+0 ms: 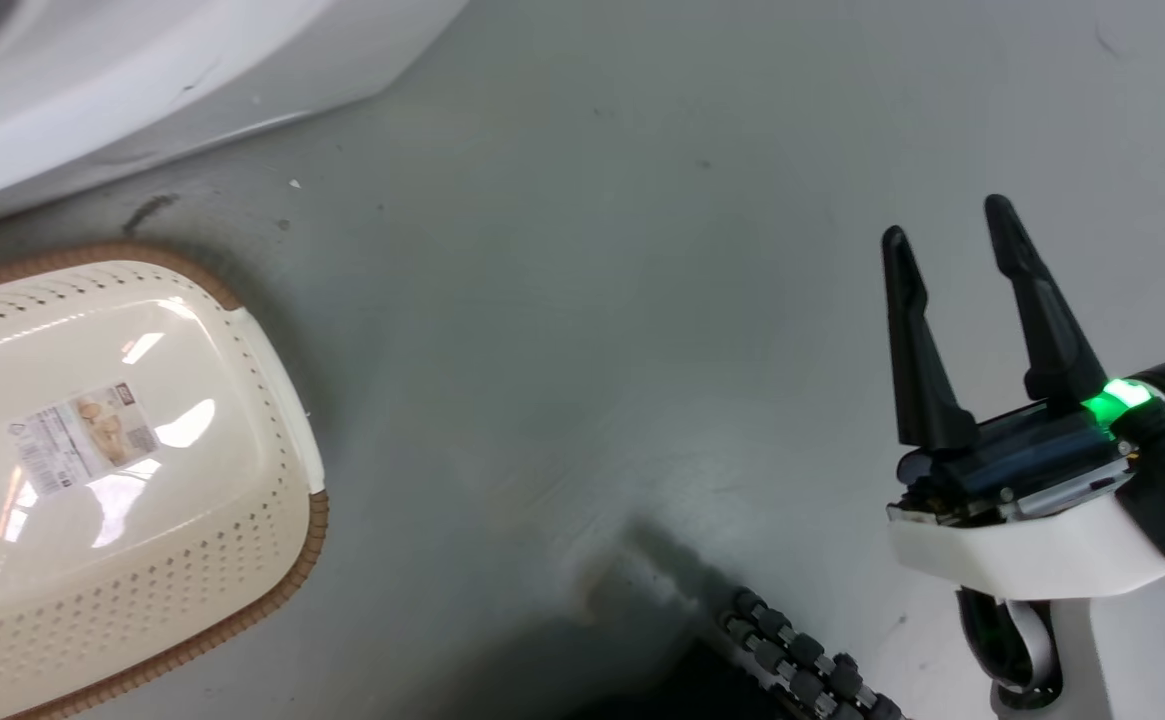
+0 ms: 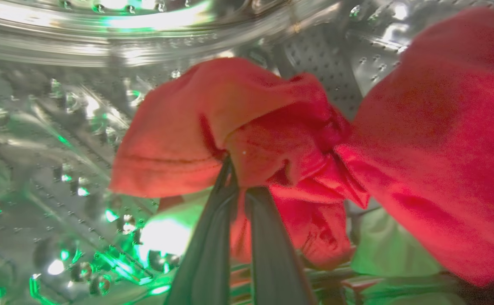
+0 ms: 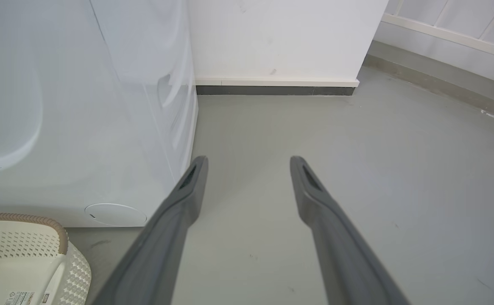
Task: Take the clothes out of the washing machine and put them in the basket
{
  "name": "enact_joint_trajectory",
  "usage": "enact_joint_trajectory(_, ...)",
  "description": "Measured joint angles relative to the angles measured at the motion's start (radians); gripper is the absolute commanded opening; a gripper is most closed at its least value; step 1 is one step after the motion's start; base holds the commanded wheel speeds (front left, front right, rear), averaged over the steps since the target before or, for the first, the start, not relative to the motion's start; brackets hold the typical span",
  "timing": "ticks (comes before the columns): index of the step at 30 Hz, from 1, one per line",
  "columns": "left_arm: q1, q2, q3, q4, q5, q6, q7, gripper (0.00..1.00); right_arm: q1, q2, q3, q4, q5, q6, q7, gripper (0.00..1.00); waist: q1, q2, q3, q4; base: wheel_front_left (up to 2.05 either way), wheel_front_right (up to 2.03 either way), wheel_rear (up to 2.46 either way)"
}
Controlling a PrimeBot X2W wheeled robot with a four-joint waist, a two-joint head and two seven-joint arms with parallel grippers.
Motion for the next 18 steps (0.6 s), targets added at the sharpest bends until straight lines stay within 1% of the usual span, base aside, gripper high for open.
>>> enact_joint_trajectory(4,0.044,-0.04,-0.005,0.024,-0.01,0.001,-0.091,0.0,-0.002,0.0,-0.039,0.008,-0.006,0.0,0.0,1.0,0.0,0.0,-0.041,0.023,0.0,0.0,0.0)
enact_joint_trajectory(9,0.135,-0.101,-0.007,0.067,-0.043,0.0,-0.202,0.0,-0.012,0.0,-0.061,0.021,-0.031,0.0,0.0,1.0,-0.0001,0.0,-0.106,0.056,0.0,0.0,0.0)
enact_joint_trajectory(18,0.353,-0.225,-0.006,0.129,-0.116,-0.009,-0.432,0.0,0.009,0.001,-0.099,0.051,-0.08,0.0,0.0,1.0,-0.0001,0.0,-0.26,0.121,0.0,0.0,0.0)
